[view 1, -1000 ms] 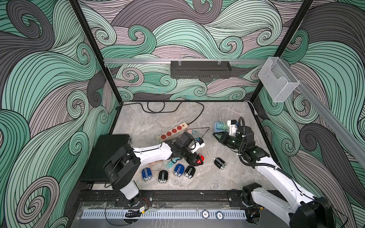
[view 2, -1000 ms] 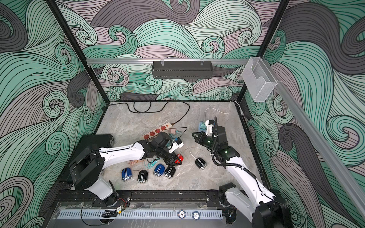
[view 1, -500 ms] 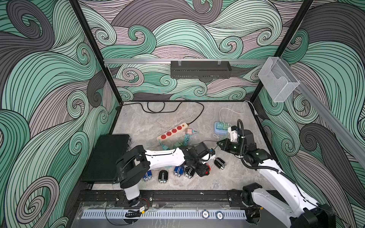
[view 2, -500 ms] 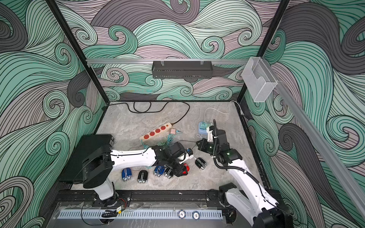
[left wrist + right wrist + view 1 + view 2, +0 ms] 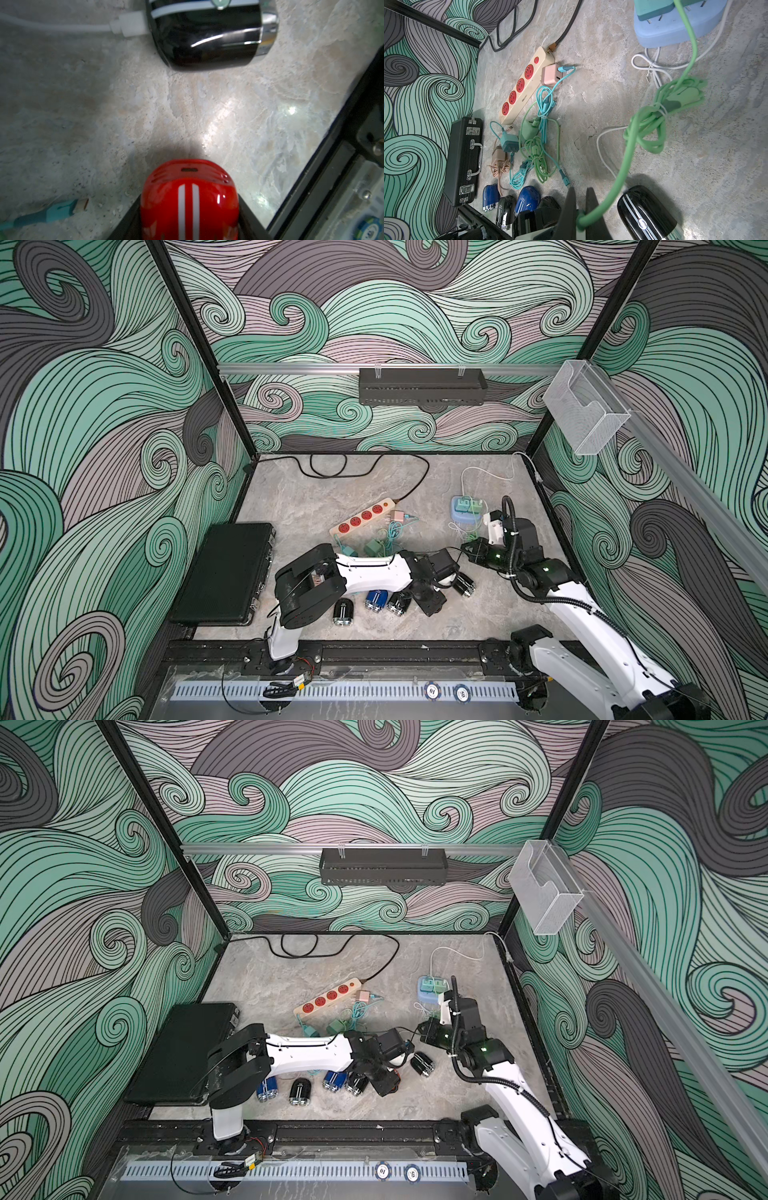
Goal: Unplug the electric shaver
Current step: Place the electric shaver at the center of the board.
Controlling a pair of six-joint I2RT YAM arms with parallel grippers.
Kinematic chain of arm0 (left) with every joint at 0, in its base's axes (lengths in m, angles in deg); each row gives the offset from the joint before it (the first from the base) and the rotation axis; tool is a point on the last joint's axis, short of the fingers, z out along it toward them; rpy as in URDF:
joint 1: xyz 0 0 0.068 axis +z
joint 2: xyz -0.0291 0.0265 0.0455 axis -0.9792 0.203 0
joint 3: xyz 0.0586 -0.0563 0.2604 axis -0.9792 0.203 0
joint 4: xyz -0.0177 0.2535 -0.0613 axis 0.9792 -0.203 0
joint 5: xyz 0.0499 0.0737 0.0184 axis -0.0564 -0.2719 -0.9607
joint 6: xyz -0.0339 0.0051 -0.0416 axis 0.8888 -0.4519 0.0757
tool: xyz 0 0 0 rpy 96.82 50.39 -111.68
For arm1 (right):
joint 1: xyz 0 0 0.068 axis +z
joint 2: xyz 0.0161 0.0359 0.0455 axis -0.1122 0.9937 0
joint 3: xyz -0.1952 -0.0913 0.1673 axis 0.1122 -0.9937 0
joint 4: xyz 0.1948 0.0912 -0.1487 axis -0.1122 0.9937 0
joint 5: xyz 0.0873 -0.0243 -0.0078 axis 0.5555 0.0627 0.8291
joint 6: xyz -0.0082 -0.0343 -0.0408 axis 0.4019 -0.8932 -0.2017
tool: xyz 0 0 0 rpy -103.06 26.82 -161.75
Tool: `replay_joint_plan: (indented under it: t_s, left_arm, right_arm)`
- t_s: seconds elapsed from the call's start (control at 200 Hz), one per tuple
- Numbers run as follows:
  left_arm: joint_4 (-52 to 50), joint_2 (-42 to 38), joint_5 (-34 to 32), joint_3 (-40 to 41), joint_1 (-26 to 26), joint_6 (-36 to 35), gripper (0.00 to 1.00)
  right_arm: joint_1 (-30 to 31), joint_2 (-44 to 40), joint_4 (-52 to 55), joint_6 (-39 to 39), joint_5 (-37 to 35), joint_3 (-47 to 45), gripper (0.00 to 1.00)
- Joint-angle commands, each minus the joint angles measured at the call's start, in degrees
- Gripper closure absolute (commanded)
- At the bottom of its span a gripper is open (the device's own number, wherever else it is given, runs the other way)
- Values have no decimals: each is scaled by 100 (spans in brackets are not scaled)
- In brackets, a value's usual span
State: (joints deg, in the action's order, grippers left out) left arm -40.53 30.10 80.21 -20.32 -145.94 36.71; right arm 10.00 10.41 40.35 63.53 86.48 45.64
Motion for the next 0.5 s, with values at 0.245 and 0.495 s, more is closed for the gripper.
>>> replay_joint_plan:
  t_s: [0.245,0.495]
  left_arm:
    - [-311,231,-92,-334,-101,171,44]
    - [-374,22,-219,-344,-103,171,25]
  right_arm:
    - [-41,-100,40,-110,-58,-56,99]
    - [-58,-66,40,-135,23,-7,99]
